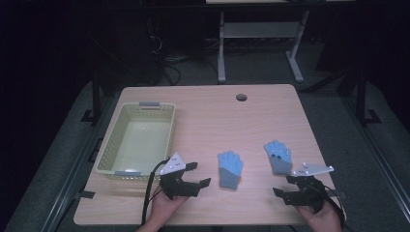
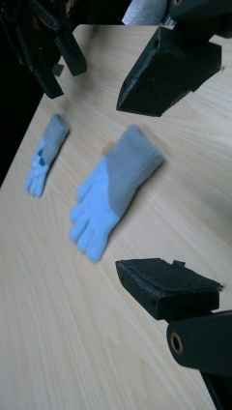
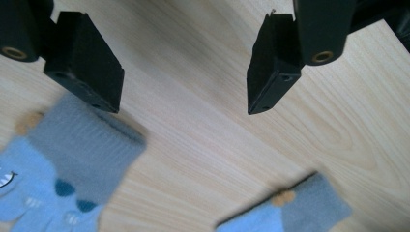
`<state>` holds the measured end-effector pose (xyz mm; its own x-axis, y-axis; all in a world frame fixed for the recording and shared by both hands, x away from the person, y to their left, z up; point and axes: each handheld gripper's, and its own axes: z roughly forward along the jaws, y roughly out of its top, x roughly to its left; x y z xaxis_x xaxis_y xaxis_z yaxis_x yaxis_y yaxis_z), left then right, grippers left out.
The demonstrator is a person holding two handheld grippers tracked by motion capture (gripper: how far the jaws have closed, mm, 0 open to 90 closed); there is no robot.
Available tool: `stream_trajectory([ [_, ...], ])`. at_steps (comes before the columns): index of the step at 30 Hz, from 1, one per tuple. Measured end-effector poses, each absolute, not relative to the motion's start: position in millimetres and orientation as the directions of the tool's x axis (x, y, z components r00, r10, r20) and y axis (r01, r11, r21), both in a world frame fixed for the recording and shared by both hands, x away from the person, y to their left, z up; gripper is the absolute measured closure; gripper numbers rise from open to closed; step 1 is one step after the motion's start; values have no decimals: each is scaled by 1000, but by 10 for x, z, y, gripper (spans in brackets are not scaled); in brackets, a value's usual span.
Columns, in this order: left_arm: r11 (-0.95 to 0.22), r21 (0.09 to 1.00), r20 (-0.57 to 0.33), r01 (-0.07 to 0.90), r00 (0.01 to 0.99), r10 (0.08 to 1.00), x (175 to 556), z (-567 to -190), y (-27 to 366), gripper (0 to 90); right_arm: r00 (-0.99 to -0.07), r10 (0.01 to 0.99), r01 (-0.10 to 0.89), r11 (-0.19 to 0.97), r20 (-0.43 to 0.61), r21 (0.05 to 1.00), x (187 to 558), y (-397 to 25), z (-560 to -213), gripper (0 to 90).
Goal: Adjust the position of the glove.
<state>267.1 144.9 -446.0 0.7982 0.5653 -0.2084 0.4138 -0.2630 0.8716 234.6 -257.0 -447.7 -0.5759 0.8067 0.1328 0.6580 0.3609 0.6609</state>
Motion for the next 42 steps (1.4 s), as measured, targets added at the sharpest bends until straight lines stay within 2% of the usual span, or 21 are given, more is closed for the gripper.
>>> stream_trajectory([
  [10, -266, 874, -206, 407, 805, 556, 2623, -4457, 1449, 211, -561, 812, 653, 315, 161, 688, 2348, -2609, -4410, 275],
  [20, -242, 880, -208, 409, 789, 578, 2601, -4445, 1501, 211, -566, 818, 619, 340, 102, 708, 2443, -2602, -4232, 267],
  [25, -270, 884, -175, 382, 806, 565, 2571, -4418, 1475, 212, -568, 816, 621, 340, 108, 706, 2512, -2619, -4154, 270],
  [42, -253, 887, -192, 385, 808, 558, 2552, -4423, 1445, 213, -580, 809, 631, 377, 90, 679, 2796, -2620, -3931, 268],
])
